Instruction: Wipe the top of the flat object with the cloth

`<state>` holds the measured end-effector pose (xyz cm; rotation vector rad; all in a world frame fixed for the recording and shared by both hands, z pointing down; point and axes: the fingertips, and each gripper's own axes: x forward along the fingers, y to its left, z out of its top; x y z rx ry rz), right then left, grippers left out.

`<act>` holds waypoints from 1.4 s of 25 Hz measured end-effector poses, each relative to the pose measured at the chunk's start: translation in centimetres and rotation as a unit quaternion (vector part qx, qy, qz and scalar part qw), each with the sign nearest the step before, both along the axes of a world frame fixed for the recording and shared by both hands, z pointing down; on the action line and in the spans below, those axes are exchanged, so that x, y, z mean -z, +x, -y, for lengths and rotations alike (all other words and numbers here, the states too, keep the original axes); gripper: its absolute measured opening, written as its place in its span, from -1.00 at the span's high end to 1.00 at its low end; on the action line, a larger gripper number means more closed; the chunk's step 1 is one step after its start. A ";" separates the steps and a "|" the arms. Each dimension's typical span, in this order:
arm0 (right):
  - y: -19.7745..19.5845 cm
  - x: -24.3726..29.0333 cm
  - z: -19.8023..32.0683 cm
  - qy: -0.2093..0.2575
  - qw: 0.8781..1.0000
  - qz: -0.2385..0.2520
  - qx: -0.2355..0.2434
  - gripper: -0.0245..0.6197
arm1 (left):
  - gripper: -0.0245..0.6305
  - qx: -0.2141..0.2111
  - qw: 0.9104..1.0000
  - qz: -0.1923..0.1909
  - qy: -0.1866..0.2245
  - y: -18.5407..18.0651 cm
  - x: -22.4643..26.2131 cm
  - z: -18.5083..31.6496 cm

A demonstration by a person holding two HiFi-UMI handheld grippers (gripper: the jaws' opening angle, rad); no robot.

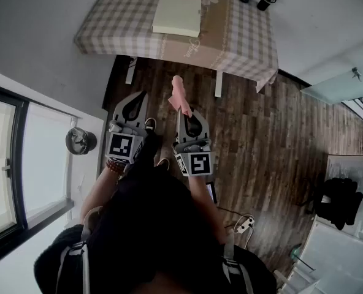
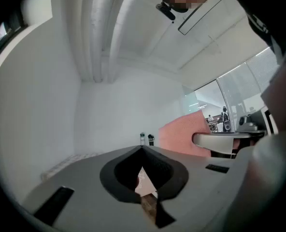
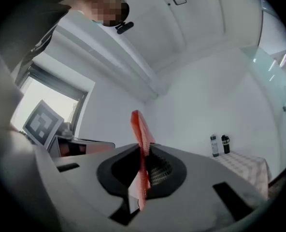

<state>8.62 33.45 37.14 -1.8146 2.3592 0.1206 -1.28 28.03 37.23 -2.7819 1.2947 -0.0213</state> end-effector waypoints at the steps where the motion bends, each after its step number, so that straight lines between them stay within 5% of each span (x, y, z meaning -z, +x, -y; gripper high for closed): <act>1: 0.2 -0.1 0.7 0.000 1.000 0.001 0.003 0.88 | 0.91 -0.003 1.000 -0.003 0.003 0.3 -0.1 0.6; 9: 1.0 -1.4 9.0 0.000 1.000 -0.006 0.018 0.87 | 0.91 0.002 1.000 -0.030 0.001 0.7 -2.1 9.2; 22: 2.4 -1.0 31.9 -0.032 0.999 -0.038 0.011 0.87 | 0.91 0.007 1.000 -0.014 -0.026 1.1 -6.2 31.8; 30: 0.8 -1.2 37.7 -0.050 0.991 -0.115 0.044 0.87 | 0.82 -0.029 0.997 0.005 -0.075 -0.7 -9.9 34.6; 32: 1.3 -1.9 39.7 -0.064 0.985 -0.145 0.067 0.87 | 0.62 -0.047 0.995 0.010 -0.089 0.4 -11.5 35.1; 35: 1.9 -3.1 44.4 -0.085 0.970 -0.199 0.108 0.87 | 0.60 -0.070 0.992 0.038 -0.098 2.0 -14.3 36.5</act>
